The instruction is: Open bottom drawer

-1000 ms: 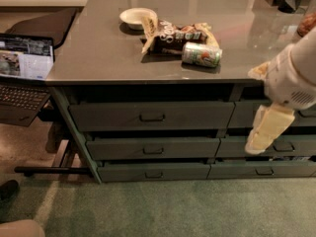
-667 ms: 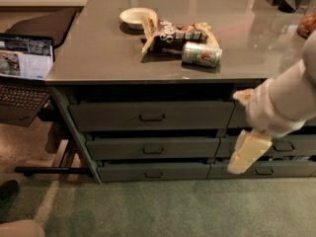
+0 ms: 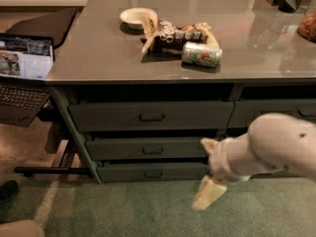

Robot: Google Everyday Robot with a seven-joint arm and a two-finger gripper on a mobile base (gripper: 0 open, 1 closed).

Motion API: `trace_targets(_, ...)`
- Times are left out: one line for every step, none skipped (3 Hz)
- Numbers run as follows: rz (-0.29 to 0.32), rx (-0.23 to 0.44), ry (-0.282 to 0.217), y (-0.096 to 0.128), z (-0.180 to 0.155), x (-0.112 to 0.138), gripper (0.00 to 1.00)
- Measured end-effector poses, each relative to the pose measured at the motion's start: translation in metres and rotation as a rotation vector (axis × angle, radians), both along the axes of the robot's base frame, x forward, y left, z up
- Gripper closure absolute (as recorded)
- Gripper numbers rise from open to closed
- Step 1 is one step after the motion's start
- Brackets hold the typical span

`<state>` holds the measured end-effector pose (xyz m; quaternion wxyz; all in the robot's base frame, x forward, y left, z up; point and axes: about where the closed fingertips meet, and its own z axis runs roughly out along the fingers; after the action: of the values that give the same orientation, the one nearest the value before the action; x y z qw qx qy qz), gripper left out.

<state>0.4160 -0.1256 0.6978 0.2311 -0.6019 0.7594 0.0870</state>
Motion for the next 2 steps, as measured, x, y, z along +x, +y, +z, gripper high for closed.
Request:
trace_targets(-0.032, 0.099, 0.016, 0.031, -0.059, 0.001, 0.00)
trace_targets(-0.064, 0.117, -0.045, 0.032, -0.059, 0.019, 0.00)
